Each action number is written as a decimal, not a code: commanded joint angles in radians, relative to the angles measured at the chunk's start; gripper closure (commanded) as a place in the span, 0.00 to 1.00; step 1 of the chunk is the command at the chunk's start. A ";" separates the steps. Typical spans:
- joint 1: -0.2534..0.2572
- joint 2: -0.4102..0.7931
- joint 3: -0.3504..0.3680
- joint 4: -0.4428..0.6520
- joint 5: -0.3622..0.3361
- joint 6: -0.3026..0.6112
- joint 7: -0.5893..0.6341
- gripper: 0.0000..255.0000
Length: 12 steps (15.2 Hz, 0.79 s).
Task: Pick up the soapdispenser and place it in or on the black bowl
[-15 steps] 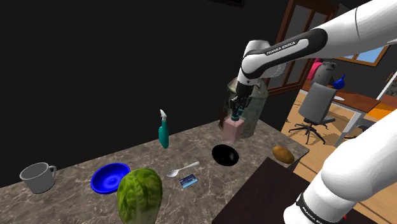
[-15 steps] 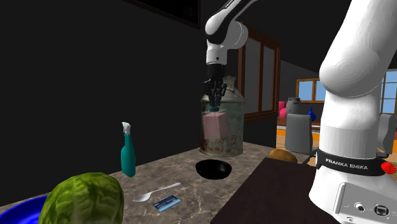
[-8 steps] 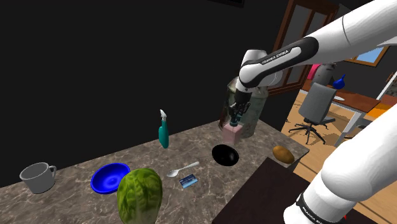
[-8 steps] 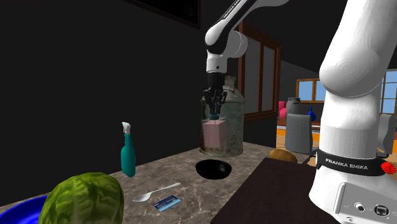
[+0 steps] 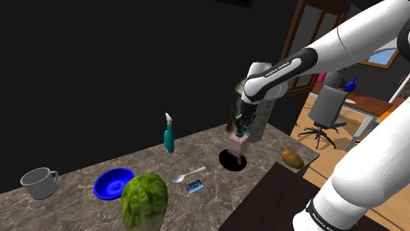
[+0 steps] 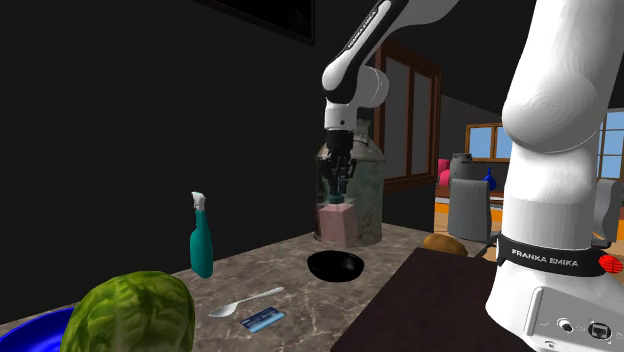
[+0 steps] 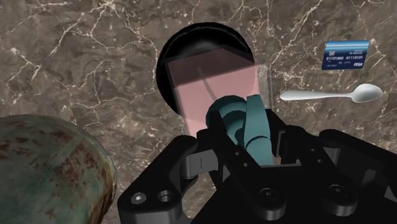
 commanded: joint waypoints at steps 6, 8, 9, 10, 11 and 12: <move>0.004 0.077 -0.001 -0.029 0.016 0.107 -0.013 1.00; 0.005 0.104 -0.001 -0.036 0.022 0.140 -0.018 1.00; 0.005 0.104 -0.001 -0.036 0.022 0.140 -0.018 1.00; 0.005 0.104 -0.001 -0.036 0.022 0.140 -0.018 1.00; 0.005 0.104 -0.001 -0.036 0.022 0.140 -0.018 1.00; 0.005 0.104 -0.001 -0.036 0.022 0.140 -0.018 1.00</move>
